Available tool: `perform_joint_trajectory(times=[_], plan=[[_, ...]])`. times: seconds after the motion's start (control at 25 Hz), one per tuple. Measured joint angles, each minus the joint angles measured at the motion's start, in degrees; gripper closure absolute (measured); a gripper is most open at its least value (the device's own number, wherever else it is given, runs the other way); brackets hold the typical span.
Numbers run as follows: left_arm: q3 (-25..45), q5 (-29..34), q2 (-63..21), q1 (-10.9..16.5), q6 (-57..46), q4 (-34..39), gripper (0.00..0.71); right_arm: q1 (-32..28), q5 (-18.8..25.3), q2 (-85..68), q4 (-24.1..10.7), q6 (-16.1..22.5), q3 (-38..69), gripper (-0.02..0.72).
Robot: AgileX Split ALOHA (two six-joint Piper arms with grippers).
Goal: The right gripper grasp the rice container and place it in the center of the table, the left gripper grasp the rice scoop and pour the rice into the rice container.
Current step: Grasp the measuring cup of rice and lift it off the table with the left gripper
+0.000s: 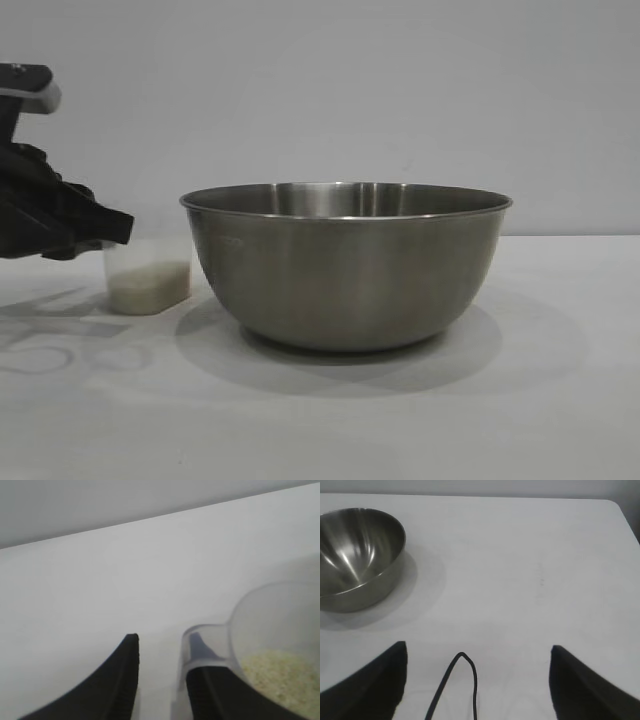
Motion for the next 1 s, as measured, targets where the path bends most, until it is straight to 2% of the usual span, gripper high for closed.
perform_joint_trajectory(times=[0.08,0.2,0.6,1.0], plan=[[-1.0,0.0,1.1,0.0,0.0,0.7,0.619,0.0,0.0,0.0,0.0,0.0,0.0,0.202],[-1.9,0.0,1.5,0.0,0.0,2.0,0.71,0.0,0.0,0.0,0.0,0.0,0.0,0.202],[-2.4,0.0,1.4,0.0,0.5,2.3,0.71,0.0,0.0,0.0,0.0,0.0,0.0,0.202],[-2.4,0.2,-8.7,0.1,15.1,4.5,0.71,0.0,0.0,0.0,0.0,0.0,0.0,0.202]])
